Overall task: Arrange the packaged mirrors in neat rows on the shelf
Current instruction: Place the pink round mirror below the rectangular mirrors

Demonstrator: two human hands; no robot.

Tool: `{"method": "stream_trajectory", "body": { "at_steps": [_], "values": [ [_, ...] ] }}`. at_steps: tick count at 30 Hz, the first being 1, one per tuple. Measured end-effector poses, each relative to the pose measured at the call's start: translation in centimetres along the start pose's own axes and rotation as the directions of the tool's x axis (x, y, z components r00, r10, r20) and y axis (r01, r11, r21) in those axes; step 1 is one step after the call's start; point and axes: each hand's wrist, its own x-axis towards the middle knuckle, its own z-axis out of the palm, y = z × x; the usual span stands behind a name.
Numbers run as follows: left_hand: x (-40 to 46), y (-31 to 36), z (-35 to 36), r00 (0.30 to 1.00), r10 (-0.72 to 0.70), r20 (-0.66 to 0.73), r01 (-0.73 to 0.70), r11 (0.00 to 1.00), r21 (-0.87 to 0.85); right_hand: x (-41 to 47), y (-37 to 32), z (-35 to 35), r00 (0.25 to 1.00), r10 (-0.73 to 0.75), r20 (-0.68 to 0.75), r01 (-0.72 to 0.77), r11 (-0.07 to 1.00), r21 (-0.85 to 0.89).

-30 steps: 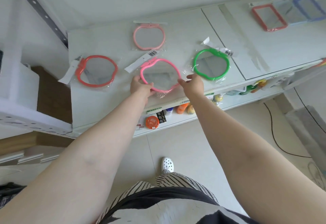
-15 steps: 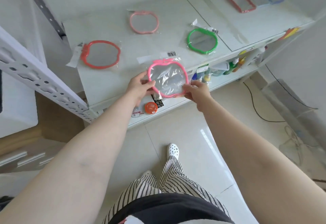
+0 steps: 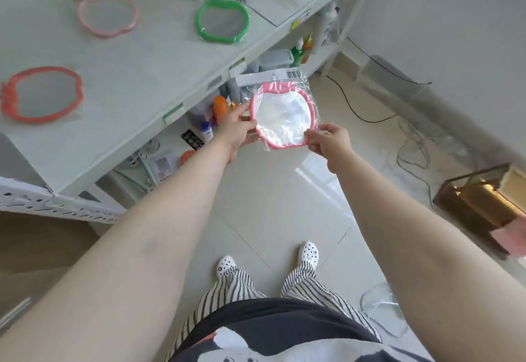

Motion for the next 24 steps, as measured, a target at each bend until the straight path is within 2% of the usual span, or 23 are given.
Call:
{"method": "stream_trajectory", "body": {
  "at_steps": [5,16,24],
  "values": [
    [2.4,-1.4,7.7,0.999,-0.016,-0.047,0.018,0.999,0.048,2.1,1.1,-6.6,0.998,0.044,-0.053,-0.04,0.997,0.073],
    [7.6,-1.8,25.0,0.993,0.003,-0.119,-0.002,1.0,0.009,11.1,-0.1,-22.8,0.997,0.057,-0.053,-0.053,0.997,0.06],
    [14.2,0.2,29.5,0.986,0.007,-0.167,0.015,0.992,0.125,18.0,-1.3,-25.6,0.986,0.128,-0.108,-0.122,0.991,0.062]
  ]
}}
